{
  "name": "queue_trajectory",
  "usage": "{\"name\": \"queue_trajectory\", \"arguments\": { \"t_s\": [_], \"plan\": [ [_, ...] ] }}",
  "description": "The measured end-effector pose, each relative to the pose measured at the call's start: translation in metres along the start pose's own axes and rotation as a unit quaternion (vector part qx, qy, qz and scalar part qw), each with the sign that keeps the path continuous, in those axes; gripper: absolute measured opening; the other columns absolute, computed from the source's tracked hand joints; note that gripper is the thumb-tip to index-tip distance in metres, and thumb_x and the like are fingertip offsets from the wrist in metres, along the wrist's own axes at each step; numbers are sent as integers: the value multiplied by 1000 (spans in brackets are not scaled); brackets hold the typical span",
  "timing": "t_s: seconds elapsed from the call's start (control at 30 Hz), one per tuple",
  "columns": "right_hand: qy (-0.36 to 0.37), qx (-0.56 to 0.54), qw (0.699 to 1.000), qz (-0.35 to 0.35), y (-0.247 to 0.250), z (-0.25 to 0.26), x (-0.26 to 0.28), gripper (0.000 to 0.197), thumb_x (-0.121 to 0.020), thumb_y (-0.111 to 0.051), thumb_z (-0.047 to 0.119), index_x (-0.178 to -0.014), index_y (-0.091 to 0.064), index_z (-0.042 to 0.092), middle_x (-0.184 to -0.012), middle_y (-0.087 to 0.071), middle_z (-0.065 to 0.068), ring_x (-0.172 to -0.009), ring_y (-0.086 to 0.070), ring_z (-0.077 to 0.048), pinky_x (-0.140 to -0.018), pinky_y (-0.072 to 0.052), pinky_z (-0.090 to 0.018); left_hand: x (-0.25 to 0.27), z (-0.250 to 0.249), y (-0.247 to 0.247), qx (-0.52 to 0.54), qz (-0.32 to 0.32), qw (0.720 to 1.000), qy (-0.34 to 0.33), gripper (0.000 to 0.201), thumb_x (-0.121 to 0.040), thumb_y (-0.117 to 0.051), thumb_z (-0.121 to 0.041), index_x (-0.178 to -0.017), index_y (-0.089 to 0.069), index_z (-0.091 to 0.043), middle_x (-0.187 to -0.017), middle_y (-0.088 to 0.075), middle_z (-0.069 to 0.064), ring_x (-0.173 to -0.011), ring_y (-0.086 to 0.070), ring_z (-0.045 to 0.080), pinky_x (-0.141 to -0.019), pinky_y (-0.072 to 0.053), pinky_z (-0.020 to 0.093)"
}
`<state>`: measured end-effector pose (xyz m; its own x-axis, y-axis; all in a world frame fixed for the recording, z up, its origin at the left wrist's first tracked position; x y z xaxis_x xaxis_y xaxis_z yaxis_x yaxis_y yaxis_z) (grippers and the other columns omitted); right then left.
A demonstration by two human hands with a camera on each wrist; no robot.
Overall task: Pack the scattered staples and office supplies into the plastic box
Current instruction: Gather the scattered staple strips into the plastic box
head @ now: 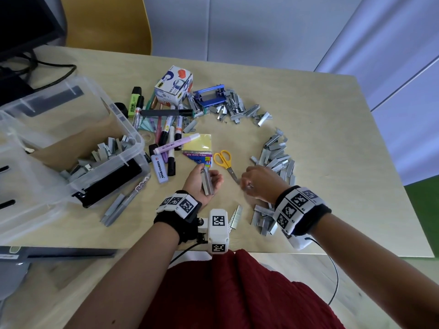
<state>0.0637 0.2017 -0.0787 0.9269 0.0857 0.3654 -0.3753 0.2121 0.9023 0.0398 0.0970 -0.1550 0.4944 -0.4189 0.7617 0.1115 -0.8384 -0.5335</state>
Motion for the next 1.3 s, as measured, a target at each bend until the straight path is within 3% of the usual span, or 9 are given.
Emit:
{"name": "queue_trajectory", "arguments": {
  "t_s": [0.1, 0.23, 0.37, 0.47, 0.57, 0.7, 0.83, 1.0, 1.3],
  "plan": [
    [0, -60, 997, -53, 21, 7, -5, 15, -85, -59, 16, -97, -65, 9, -102, -62, -6, -98, -56, -20, -91, -43, -33, 3, 2, -3, 14, 9, 1000, 7, 52, -100, -32, -40, -74, -52, 1, -51, -62, 14, -43, -64, 18, -42, -52, 20],
    [52, -142, 984, -97, 47, 43, -9, 17, -84, -63, 14, -96, -66, 4, -97, -63, -8, -87, -56, -18, -81, -41, -24, 4, 5, -8, 30, 8, 999, 10, 40, -100, -35, -34, -80, -53, -4, -54, -66, 10, -46, -65, 17, -49, -53, 22],
    [69, -107, 990, -68, 38, 58, -18, 16, -82, -62, 12, -94, -65, 3, -96, -60, -9, -88, -51, -19, -83, -44, -36, 4, 6, -10, 33, 16, 999, 7, 38, -99, -35, -28, -76, -56, -6, -52, -65, 5, -43, -63, 13, -43, -50, 17],
    [36, -142, 986, -84, 41, 37, -22, 15, -83, -62, 12, -96, -67, 5, -99, -62, -9, -83, -51, -15, -81, -43, -27, 5, 6, -10, 29, 27, 999, 24, 60, -99, -33, -36, -62, -64, -1, -52, -64, 8, -41, -62, 13, -43, -50, 18],
    [-33, -173, 977, -121, 46, 1, -25, 18, -83, -56, 4, -96, -69, 5, -99, -64, -11, -82, -55, -16, -77, -39, -22, 3, 3, -1, 1, 4, 1000, 30, 56, -99, -30, -40, -67, -55, -1, -44, -58, 8, -36, -58, 13, -38, -44, 14],
    [-49, -128, 989, -59, 23, -13, -28, 20, -82, -57, 5, -98, -69, 7, -100, -67, -8, -95, -61, -21, -80, -40, -21, 2, -3, 5, 3, -10, 1000, 15, 52, -99, -28, -40, -70, -50, -3, -43, -56, 8, -34, -55, 13, -35, -41, 12],
    [-31, -94, 995, -17, 3, -5, -29, 25, -80, -68, 19, -104, -65, 12, -101, -60, -1, -94, -52, -14, -83, -40, -25, 1, -6, 5, 15, -6, 1000, 2, 51, -99, -29, -39, -71, -50, -2, -43, -56, 9, -33, -54, 13, -33, -41, 13],
    [-120, -143, 978, -89, 10, -26, -39, 17, -84, -56, 10, -99, -63, 6, -103, -63, -12, -94, -58, -26, -80, -45, -30, 2, -4, 6, 16, -8, 1000, -6, 50, -99, -28, -37, -71, -49, -2, -44, -56, 10, -33, -53, 15, -34, -39, 13],
    [-103, -93, 988, -71, 9, -19, -48, 21, -87, -44, 3, -91, -65, 2, -97, -65, -17, -91, -61, -32, -78, -49, -34, 6, -3, 6, 15, -12, 1000, -1, 50, -100, -30, -37, -77, -52, 1, -51, -63, 15, -43, -65, 19, -41, -51, 18]
  ]
}}
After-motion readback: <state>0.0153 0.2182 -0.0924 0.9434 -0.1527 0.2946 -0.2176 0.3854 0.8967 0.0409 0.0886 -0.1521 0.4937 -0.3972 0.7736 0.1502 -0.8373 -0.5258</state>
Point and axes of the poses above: each hand's wrist, its own x-axis away from the middle knuckle, its own y-axis out of the back of the hand, z = x × y, the point moved 10 cm from there along -x, towards the middle knuckle
